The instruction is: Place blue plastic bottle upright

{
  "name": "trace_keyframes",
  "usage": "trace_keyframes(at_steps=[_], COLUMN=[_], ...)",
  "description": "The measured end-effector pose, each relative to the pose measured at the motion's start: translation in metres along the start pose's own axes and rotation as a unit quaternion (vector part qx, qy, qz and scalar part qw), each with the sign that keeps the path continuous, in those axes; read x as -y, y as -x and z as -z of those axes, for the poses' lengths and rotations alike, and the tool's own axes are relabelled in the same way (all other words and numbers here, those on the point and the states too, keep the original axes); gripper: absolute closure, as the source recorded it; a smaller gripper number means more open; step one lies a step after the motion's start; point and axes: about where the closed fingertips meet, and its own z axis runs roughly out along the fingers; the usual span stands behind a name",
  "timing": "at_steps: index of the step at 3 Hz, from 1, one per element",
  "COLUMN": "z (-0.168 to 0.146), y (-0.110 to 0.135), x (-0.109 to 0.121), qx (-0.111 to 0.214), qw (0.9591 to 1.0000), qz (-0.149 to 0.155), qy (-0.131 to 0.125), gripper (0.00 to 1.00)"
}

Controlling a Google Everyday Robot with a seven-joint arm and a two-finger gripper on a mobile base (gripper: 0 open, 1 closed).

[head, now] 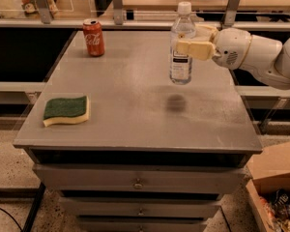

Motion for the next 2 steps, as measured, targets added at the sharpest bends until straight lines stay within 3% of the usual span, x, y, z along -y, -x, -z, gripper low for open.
trace_keyframes(at_steps=[2], z=[0.0191], y=[-0.0062], x=[-0.0002], qx=[0.013], qw=[0.9996], qz=[0.019], qy=[0.018], gripper=[1.0])
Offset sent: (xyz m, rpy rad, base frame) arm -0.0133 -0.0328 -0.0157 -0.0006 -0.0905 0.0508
